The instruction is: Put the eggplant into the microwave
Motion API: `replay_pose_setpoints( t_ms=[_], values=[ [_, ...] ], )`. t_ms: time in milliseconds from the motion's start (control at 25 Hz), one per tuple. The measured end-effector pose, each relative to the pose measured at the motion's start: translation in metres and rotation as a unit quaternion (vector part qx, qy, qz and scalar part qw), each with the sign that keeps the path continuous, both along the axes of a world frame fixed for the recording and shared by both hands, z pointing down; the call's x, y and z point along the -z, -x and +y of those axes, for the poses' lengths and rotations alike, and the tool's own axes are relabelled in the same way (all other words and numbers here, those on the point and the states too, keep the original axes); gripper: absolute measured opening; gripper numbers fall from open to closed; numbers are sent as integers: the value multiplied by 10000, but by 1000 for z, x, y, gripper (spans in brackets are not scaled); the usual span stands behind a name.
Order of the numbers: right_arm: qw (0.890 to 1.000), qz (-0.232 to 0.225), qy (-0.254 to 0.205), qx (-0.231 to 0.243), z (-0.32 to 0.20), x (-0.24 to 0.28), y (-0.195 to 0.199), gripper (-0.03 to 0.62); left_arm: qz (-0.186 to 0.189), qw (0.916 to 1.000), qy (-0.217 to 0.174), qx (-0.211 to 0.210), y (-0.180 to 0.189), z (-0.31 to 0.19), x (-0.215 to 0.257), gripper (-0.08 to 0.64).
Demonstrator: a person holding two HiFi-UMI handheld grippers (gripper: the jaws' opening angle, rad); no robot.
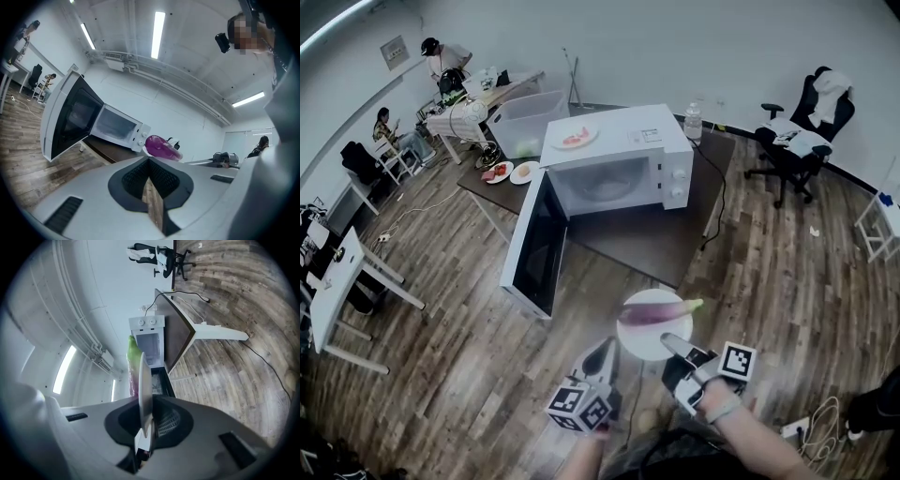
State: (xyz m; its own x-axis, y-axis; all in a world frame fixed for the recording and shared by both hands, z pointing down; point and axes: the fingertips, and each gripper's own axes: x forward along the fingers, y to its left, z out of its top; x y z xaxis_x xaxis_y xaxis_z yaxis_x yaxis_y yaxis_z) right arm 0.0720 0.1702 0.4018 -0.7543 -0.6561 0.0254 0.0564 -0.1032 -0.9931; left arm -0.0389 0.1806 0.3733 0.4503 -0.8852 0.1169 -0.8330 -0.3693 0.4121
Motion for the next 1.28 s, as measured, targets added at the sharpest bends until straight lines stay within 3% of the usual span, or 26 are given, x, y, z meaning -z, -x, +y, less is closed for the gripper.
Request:
replay_pose_setpoints(
  t_ms=[1280],
  values=[
    [9989, 54, 59, 465, -191, -29, 22, 25, -24, 9984, 266, 496, 14, -164, -44, 2]
  ],
)
